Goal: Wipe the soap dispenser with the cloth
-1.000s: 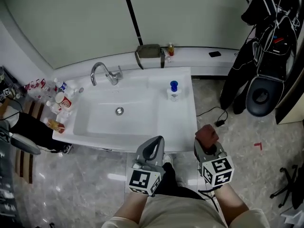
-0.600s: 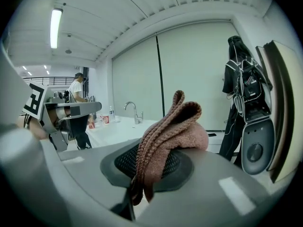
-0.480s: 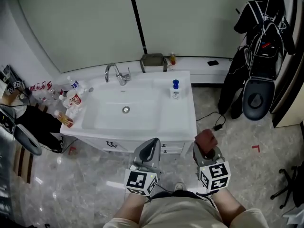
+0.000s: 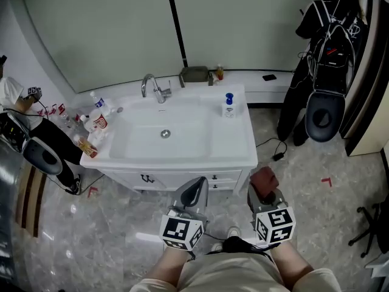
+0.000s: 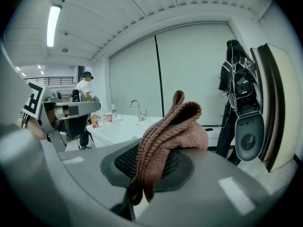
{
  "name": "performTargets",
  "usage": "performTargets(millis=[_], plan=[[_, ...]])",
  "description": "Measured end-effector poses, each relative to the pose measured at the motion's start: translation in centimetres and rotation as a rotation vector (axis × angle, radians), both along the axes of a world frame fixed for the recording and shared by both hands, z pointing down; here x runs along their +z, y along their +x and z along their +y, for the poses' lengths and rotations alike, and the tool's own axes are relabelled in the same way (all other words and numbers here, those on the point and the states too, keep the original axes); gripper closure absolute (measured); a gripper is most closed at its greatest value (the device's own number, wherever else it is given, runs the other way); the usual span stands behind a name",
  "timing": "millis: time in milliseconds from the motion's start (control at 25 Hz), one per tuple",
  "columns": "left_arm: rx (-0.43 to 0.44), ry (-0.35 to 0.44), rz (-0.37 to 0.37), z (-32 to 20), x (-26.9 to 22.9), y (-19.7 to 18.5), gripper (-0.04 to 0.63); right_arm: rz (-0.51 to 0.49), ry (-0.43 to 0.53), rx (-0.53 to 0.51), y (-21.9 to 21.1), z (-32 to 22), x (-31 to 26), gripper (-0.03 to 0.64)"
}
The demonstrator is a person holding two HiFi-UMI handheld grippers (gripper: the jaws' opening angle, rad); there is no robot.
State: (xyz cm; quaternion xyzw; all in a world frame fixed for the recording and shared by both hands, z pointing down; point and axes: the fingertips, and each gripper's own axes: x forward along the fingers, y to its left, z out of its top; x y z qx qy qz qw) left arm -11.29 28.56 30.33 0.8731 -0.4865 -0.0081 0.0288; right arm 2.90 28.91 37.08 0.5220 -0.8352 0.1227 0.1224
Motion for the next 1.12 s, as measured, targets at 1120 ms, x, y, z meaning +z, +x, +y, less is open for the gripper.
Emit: performTargets(millis=[1120], plan=[[0.066,0.020,0.009,4.7,0.0,-3.7,0.595,0.025,0.013,0.028,-3.8,4.6,-0.4,0.541]])
